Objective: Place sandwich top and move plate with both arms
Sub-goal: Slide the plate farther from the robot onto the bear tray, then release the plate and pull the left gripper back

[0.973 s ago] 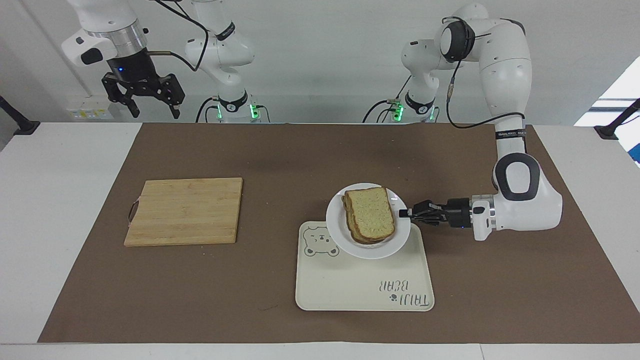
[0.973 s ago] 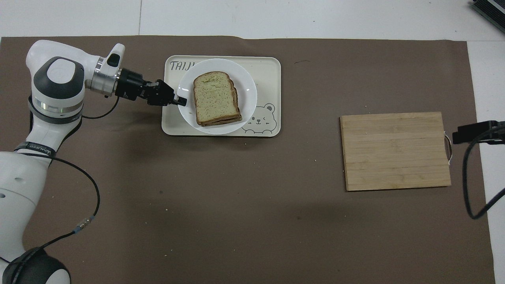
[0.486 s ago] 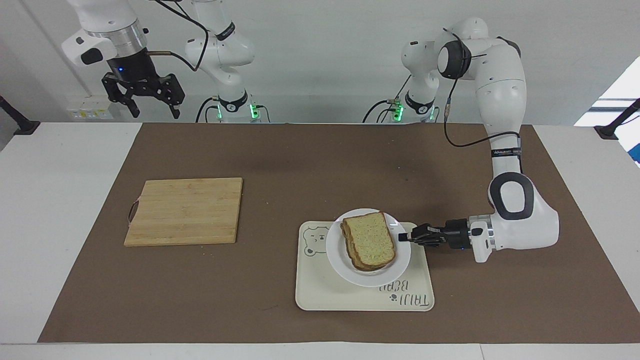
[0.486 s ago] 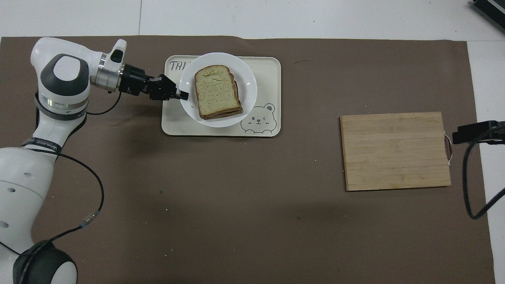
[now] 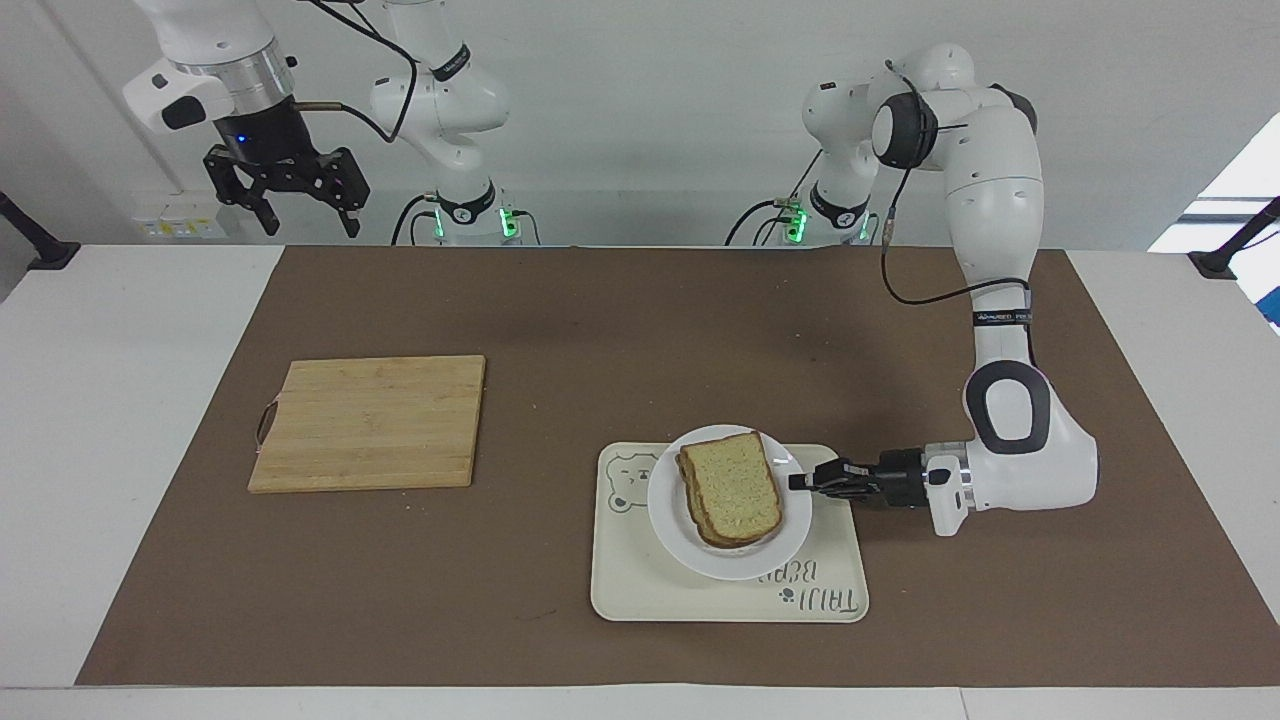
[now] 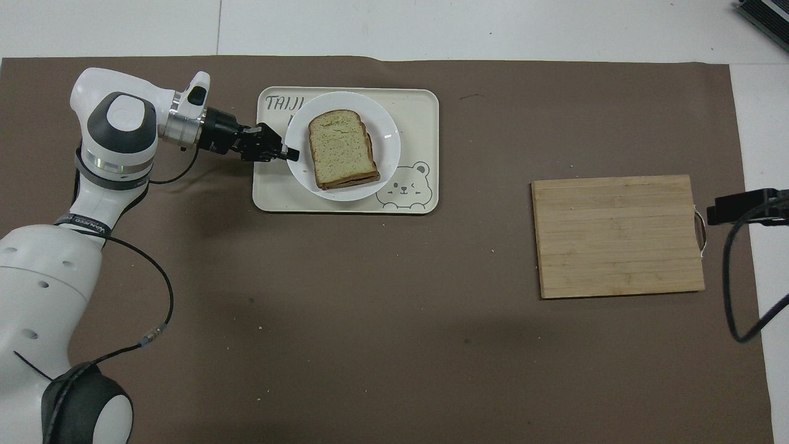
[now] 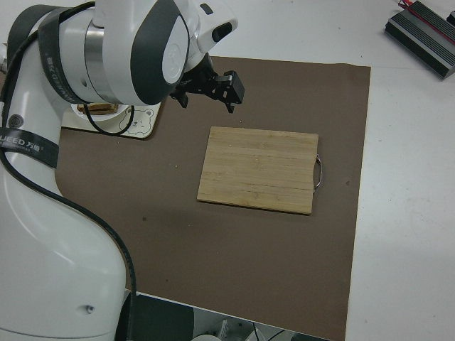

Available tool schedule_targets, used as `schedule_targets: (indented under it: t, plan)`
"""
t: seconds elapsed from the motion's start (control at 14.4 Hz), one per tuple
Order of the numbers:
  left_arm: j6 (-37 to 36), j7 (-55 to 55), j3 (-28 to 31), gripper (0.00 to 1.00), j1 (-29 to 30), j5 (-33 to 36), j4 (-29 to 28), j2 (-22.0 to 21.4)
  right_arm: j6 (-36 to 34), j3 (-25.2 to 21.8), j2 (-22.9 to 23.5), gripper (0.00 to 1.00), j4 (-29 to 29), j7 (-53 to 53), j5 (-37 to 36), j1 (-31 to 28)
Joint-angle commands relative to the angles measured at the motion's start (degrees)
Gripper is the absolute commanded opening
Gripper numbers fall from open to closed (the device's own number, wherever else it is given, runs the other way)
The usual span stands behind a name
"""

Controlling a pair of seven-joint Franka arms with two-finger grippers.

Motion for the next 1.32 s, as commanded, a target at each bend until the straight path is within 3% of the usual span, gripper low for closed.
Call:
schedule_targets:
  t: [0.0,0.21,0.28,0.69,1.04,1.25]
  plan:
    - [1.3,-1.3,-0.1,0.0,-0.4,1.2,3.1,2.1,-0.2,0.3,-0.6,1.0,-0.7,-1.3,0.3,-0.6]
    - [2.2,-1.4,0.0,0.04,-0.5,2.9,3.0,2.2,-0.1,0.3,-0.6,1.0,-0.7,-1.3,0.3,-0.6]
    - [2.5,-1.4,-0.1,0.99,-0.5,2.9,2.7,2.1,-0.1,0.3,-0.6,1.0,-0.7,-1.3,0.3,-0.6]
    - [2.9,-2.5,0.6,1.0,-0.5,7.8,2.8,-1.2,-0.1,0.3,-0.7,1.0,-0.7,-1.2,0.3,-0.6]
    - [9.4,-2.7,1.0,1.0,-4.2,26.1,2.5,-8.6,-0.1,0.3,-0.7,1.0,-0.7,-1.2,0.3,-0.6]
    - [12.3,-2.0,1.4,1.0,-3.6,28.7,2.3,-10.9,-0.1,0.3,-0.6,1.0,-0.7,-1.2,0.3,-0.6]
